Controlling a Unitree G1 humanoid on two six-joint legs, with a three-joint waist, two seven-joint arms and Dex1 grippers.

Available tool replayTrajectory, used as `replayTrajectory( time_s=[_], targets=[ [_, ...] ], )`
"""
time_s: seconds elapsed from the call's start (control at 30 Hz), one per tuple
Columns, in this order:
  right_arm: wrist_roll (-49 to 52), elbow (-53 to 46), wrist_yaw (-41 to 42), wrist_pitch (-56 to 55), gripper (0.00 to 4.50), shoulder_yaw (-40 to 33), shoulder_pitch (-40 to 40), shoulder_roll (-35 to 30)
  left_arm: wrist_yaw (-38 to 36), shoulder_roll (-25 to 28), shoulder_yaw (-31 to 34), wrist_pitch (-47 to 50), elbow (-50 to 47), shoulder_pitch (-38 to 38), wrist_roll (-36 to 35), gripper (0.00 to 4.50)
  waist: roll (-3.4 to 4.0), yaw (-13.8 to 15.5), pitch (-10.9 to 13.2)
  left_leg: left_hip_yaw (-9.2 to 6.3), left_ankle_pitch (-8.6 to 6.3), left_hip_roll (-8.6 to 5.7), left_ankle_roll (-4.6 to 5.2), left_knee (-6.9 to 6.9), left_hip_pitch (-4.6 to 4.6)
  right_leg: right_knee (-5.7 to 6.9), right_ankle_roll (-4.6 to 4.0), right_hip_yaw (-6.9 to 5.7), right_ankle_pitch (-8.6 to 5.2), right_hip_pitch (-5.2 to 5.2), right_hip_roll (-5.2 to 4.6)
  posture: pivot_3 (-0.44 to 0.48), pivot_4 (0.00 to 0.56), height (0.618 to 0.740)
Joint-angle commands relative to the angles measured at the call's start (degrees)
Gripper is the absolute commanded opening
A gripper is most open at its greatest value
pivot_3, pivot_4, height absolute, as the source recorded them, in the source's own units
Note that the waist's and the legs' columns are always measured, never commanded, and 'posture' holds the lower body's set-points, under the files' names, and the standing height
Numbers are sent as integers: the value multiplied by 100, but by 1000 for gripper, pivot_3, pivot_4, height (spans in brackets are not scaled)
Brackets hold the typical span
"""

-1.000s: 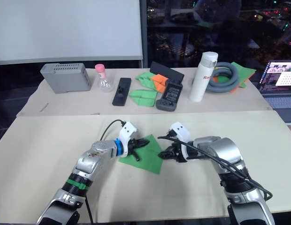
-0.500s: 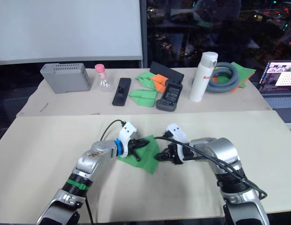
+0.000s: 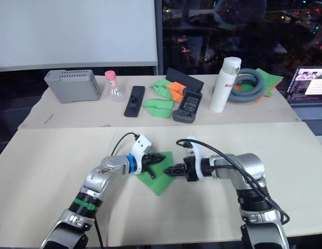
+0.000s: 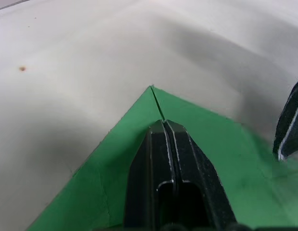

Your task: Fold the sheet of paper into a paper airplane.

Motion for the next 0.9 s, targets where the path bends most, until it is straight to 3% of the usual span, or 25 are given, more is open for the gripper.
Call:
replayTrajectory(
  time_s=[0.03,0.27,0.43,0.57,0.73,0.9],
  targets=[
    [172,38,4,-204,2296,-193,-208,54,-13,69,-65,137,13,115,33,0,0,1,0,0,0,0,0,0,0,0,0,0,0,0,0,0,150,740],
    [-89,144,12,-802,2296,-141,-264,-205,-12,129,-42,163,-31,153,27,0,0,-10,0,0,0,0,0,-1,0,3,0,0,0,-2,0,0,150,740],
    [-1592,73,51,-3093,2296,910,-137,-968,-23,139,-42,165,-34,155,26,0,0,-15,0,0,0,-4,0,-1,-3,3,0,0,0,-10,-2,0,150,740],
    [-2333,86,574,-5176,2296,1460,217,-1222,-29,111,-69,159,-20,134,30,0,0,-20,0,1,0,-3,0,-2,-4,5,1,-2,0,-16,-1,0,150,740],
    [-3292,482,619,-6719,2296,1846,299,-1442,-37,114,-79,149,-26,143,33,0,0,-15,0,1,0,-4,0,4,-6,7,1,-2,0,-13,-1,0,150,740],
    [-3858,938,473,-7556,2296,1920,320,-1420,-43,113,-91,153,-34,154,32,0,0,-5,0,1,1,-5,-1,5,-2,3,1,-4,0,-15,-1,0,150,740]
  ],
)
